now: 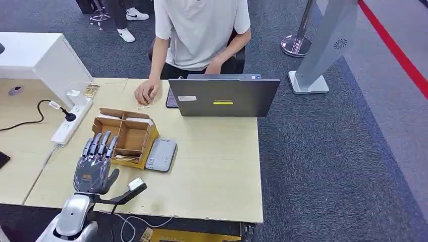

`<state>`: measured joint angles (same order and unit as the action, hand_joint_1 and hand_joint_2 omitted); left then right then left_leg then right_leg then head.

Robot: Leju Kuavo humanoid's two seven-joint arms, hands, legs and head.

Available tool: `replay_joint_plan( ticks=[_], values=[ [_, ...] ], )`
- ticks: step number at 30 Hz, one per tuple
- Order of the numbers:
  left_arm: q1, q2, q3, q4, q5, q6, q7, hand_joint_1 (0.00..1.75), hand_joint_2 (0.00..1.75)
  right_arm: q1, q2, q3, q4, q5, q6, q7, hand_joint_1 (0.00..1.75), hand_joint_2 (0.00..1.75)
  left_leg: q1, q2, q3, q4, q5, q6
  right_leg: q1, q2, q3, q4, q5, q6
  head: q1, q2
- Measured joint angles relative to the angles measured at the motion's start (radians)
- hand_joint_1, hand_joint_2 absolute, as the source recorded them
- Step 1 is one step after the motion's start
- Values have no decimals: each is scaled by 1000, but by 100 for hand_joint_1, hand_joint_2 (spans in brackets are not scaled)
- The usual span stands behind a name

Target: Pass the card to the sensor for recognition and then transmit it.

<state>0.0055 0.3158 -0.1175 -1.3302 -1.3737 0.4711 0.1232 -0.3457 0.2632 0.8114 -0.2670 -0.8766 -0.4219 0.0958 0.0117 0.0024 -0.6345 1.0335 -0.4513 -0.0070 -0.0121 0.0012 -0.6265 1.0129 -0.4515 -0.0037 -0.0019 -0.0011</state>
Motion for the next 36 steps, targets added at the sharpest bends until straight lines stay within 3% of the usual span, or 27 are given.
replay_joint_plan(
  ticks=[36],
  values=[
    [-15, -47, 0, 14, -24, -22, -13, 0, 175, 3, 0, -11, 0, 28, 0, -18, 0, 175, 0, 0, 0, 0, 0, 0, 0, 0, 0, 0, 0, 0, 0, 0]
  ],
)
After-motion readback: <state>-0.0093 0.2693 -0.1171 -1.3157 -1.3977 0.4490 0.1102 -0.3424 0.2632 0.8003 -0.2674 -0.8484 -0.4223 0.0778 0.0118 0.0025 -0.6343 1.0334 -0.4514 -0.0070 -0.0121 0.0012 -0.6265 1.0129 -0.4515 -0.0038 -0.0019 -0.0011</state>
